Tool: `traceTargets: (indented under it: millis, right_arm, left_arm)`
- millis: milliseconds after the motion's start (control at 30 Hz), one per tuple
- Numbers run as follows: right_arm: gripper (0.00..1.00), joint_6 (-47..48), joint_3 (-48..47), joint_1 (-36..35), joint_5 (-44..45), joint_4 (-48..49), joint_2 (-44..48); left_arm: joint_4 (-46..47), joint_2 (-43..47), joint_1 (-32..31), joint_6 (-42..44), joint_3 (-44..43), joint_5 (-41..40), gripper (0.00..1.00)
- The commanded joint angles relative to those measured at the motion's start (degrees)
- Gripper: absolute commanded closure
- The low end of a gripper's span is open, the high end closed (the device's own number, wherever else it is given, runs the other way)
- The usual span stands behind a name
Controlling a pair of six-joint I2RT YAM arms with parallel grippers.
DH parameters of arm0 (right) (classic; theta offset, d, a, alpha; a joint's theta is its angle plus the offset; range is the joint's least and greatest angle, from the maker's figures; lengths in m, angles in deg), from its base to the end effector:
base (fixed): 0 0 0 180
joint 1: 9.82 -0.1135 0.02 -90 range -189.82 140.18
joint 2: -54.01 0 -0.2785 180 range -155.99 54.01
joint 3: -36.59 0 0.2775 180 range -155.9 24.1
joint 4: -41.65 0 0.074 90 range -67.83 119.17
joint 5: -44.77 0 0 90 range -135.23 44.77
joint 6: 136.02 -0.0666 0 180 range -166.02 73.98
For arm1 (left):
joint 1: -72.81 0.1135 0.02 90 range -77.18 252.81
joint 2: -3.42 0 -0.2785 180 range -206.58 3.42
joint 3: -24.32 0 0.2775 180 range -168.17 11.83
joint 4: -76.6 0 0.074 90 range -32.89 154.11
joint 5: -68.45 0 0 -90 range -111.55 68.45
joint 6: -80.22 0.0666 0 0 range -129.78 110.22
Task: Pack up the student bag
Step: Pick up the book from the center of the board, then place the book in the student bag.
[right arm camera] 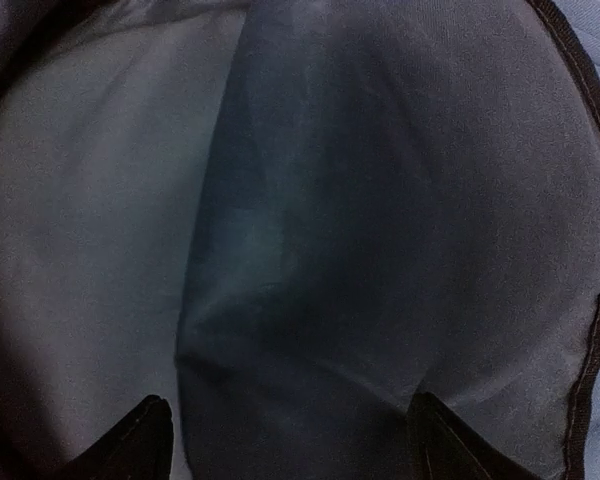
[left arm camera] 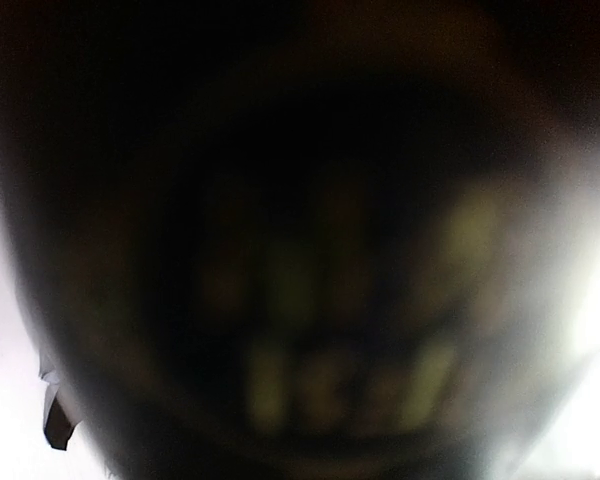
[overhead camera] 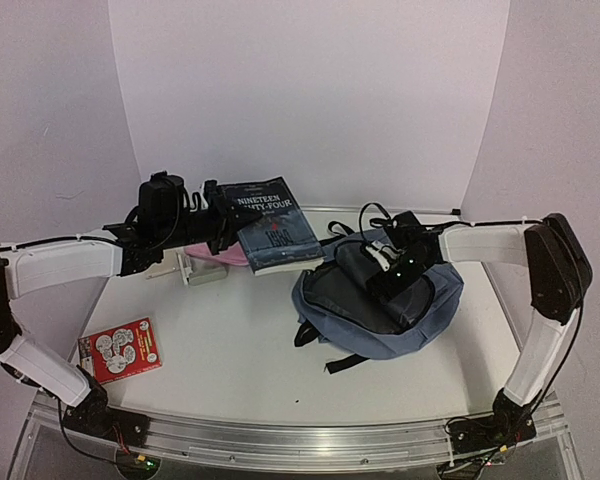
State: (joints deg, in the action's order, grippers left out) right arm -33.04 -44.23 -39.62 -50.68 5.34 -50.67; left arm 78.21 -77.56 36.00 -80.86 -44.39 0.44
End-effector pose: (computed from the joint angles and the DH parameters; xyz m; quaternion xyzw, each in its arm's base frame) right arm 0.3562 0.2113 0.1489 -0.3634 0.8943 0.0830 0.2476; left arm 0.2900 -0.2482 0.3045 -0.1063 0.7579 -0.5930 0.2501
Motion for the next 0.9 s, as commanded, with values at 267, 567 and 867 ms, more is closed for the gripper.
traceTargets:
  millis: [267,567,867]
  right_arm:
    - [0.76,2.8,-1.0,-4.0,12.4,3.5,0.3]
    - [1.00,-6.1,-12.9,-2.0,-6.4,-3.3,7.2]
    - [1.00,-11.6,-14.3,0.7,-15.7,-4.0,9.4]
  left_arm:
    - [6.4,1.0,-0.7,-0.4,-0.4,0.5,1.00]
    - [9.7,-3.5,-1.5,-2.8,-0.1,5.0,1.00]
    - [18.0,-13.0,-2.5,-5.5,-2.2,6.7,1.00]
